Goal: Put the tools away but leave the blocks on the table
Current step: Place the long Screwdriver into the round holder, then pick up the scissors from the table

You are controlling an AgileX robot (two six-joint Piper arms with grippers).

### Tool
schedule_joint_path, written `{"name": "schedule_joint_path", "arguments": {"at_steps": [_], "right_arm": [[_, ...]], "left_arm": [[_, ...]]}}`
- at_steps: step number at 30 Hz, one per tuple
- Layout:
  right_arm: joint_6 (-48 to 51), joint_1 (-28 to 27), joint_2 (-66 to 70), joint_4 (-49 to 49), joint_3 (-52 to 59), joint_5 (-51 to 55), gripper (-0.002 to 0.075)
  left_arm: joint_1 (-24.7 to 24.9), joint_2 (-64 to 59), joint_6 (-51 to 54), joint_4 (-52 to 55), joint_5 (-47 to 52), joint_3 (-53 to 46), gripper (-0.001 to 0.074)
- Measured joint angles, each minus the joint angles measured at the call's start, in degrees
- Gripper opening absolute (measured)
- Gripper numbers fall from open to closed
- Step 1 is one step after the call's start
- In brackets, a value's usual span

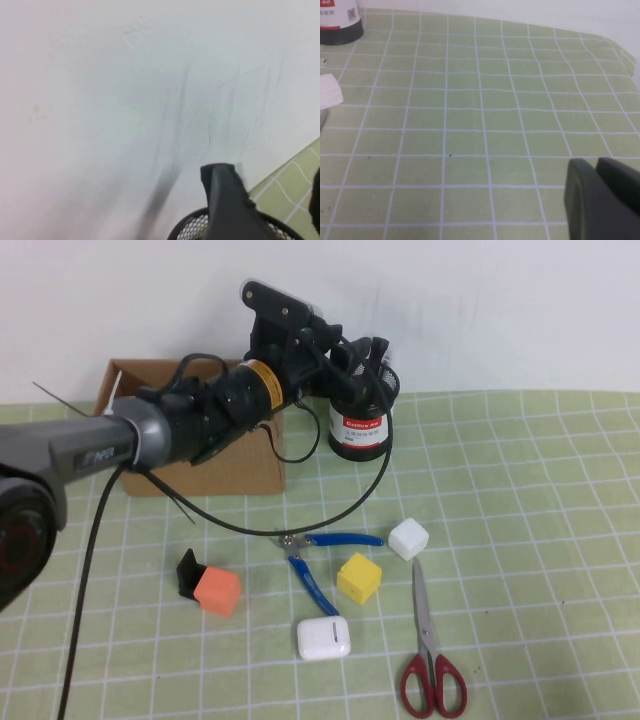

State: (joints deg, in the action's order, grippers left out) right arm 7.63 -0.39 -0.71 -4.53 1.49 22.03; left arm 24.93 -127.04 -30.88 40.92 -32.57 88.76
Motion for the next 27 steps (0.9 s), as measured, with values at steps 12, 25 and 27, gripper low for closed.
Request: {"name": "schedule_joint_path", "arguments": {"at_steps": [12,25,27], "right_arm": [[0.0,0.0,0.0,0.0,0.0,0.0,-0.0011],[0.0,0.0,0.0,0.0,0.0,0.0,-0.0011],[0.0,0.0,0.0,0.0,0.0,0.0,-0.0011]], "left_arm": [[1.8,22.33,-3.37,-0.19,34.42,-8.74,0.0062],[1.8,61.13,-4.09,-6.38,50.57,-37.81,-0.0001],[1.8,66.67,-4.23,-7.78,51.67,-42.28,-0.0001]]}}
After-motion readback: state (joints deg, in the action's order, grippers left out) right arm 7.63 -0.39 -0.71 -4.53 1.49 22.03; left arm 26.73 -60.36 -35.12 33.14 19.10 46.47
